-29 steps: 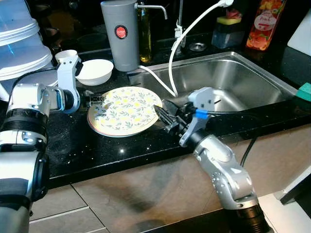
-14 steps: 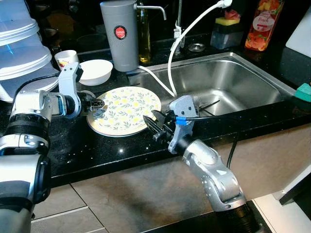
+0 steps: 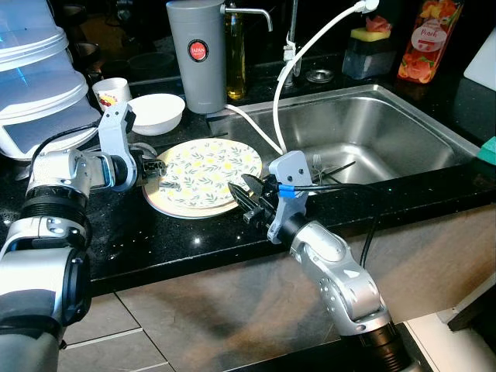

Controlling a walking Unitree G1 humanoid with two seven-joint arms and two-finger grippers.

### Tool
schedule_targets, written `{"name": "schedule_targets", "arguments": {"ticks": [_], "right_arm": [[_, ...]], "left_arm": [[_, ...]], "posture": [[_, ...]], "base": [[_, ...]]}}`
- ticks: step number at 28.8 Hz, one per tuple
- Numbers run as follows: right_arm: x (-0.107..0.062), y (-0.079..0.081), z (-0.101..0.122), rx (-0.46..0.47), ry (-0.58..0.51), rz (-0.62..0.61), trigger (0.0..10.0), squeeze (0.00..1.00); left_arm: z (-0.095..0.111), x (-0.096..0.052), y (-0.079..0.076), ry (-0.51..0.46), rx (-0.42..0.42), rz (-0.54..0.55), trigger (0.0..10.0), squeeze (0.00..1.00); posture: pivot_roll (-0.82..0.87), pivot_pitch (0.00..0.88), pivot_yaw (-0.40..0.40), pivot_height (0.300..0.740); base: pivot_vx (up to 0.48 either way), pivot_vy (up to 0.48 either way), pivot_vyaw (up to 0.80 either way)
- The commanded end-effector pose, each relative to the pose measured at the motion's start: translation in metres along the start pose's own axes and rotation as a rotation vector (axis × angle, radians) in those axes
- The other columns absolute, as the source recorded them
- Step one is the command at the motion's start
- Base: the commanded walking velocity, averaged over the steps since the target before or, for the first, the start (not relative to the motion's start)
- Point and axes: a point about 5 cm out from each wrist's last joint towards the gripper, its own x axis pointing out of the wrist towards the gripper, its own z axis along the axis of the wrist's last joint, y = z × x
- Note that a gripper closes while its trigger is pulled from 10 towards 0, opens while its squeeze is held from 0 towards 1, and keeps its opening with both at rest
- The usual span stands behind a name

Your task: Kitchen organization

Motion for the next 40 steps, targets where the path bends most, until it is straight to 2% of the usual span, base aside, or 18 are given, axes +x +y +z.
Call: {"name": "schedule_targets", "arguments": {"ticks": [1,9,11,14,15,16,18,19,20,23,26,30,32,34,36,37,39,40], "right_arm": [[0.002,-0.003,-0.001,0.006,-0.002,-0.009,10.0,0.00],[0.003,-0.006,0.001,0.003,-0.011,-0.019,10.0,0.00],[0.003,-0.006,0.001,0.004,-0.013,-0.022,10.0,0.00],[0.003,-0.008,0.002,0.010,-0.021,-0.033,10.0,0.00],[0.003,-0.009,0.003,0.010,-0.025,-0.036,10.0,0.00],[0.003,-0.009,0.003,0.011,-0.032,-0.038,10.0,0.00],[0.003,-0.011,0.006,0.010,-0.050,-0.051,10.0,0.00],[0.003,-0.011,0.006,0.010,-0.050,-0.051,10.0,0.00],[0.003,-0.013,0.008,0.011,-0.062,-0.065,10.0,0.00],[0.002,-0.019,0.011,0.009,-0.076,-0.109,10.0,0.00],[-0.001,-0.042,0.011,-0.031,-0.072,-0.293,10.0,0.00],[-0.004,-0.054,0.011,-0.050,-0.068,-0.397,10.0,0.00],[-0.006,-0.059,0.011,-0.075,-0.065,-0.444,10.0,0.00],[-0.010,-0.067,0.014,-0.121,-0.082,-0.523,10.0,0.00],[-0.015,-0.073,0.021,-0.105,-0.136,-0.585,10.0,0.00],[-0.021,-0.078,0.031,-0.093,-0.203,-0.629,10.0,0.00],[-0.022,-0.079,0.033,-0.093,-0.216,-0.638,10.0,0.00],[-0.025,-0.082,0.038,-0.100,-0.241,-0.654,10.0,0.00]], "left_arm": [[0.003,0.001,-0.005,-0.021,-0.073,-0.051,0.0,0.00],[0.042,-0.019,-0.017,-0.180,-0.065,-0.139,0.0,0.00],[0.051,-0.025,-0.016,-0.214,-0.059,-0.137,0.0,0.00],[0.074,-0.044,-0.006,-0.320,-0.011,-0.072,0.0,0.00],[0.075,-0.046,-0.001,-0.332,0.030,-0.013,7.6,0.00],[0.076,-0.046,0.005,-0.345,0.099,0.084,10.0,0.00],[0.076,-0.047,0.020,-0.372,0.244,0.302,10.0,0.00],[0.076,-0.047,0.020,-0.372,0.244,0.302,10.0,0.00],[0.075,-0.046,0.024,-0.369,0.330,0.382,10.0,0.00],[0.071,-0.042,0.023,-0.359,0.323,0.367,10.0,0.00],[0.071,-0.042,0.027,-0.351,0.557,0.520,10.0,0.00],[0.070,-0.043,0.029,-0.352,0.642,0.571,10.0,0.00],[0.070,-0.043,0.029,-0.365,0.645,0.563,10.0,0.00],[0.073,-0.041,0.020,-0.476,0.666,0.513,10.0,0.00],[0.076,-0.038,-0.001,-0.635,0.638,0.340,10.0,0.00],[0.073,-0.037,-0.024,-0.778,0.608,0.176,10.0,0.00],[0.072,-0.037,-0.028,-0.806,0.604,0.149,10.0,0.00],[0.067,-0.035,-0.037,-0.847,0.593,0.119,10.0,0.00]], "posture": [[0.01,0.033,0.059,0.740],[0.01,0.031,0.062,0.740],[0.01,0.031,0.062,0.740],[0.01,0.034,0.063,0.740],[0.02,0.032,0.063,0.740],[0.02,0.032,0.063,0.740],[0.02,0.032,0.063,0.740],[0.02,0.032,0.063,0.740],[0.02,0.032,0.063,0.740],[0.02,0.032,0.063,0.740],[0.01,0.029,0.064,0.740],[0.00,0.026,0.066,0.740],[0.00,0.026,0.066,0.740],[0.01,0.023,0.059,0.740],[0.01,0.021,0.052,0.740],[0.00,0.018,0.049,0.740],[0.00,0.018,0.049,0.740],[0.00,0.015,0.042,0.740]], "base": [[0.000,0.000,0.00],[0.000,0.000,0.00],[0.000,0.000,0.00],[0.000,0.000,0.00],[0.000,0.000,0.00],[0.000,0.000,0.00],[0.000,0.000,0.00],[0.000,0.000,0.00],[0.000,0.000,0.00],[0.000,0.000,0.00],[0.000,0.000,0.00],[0.000,0.000,0.00],[0.000,0.000,0.00],[0.000,0.000,0.00],[0.000,0.000,0.00],[0.000,0.000,0.00],[0.000,0.000,0.00],[0.000,0.000,0.00]]}}
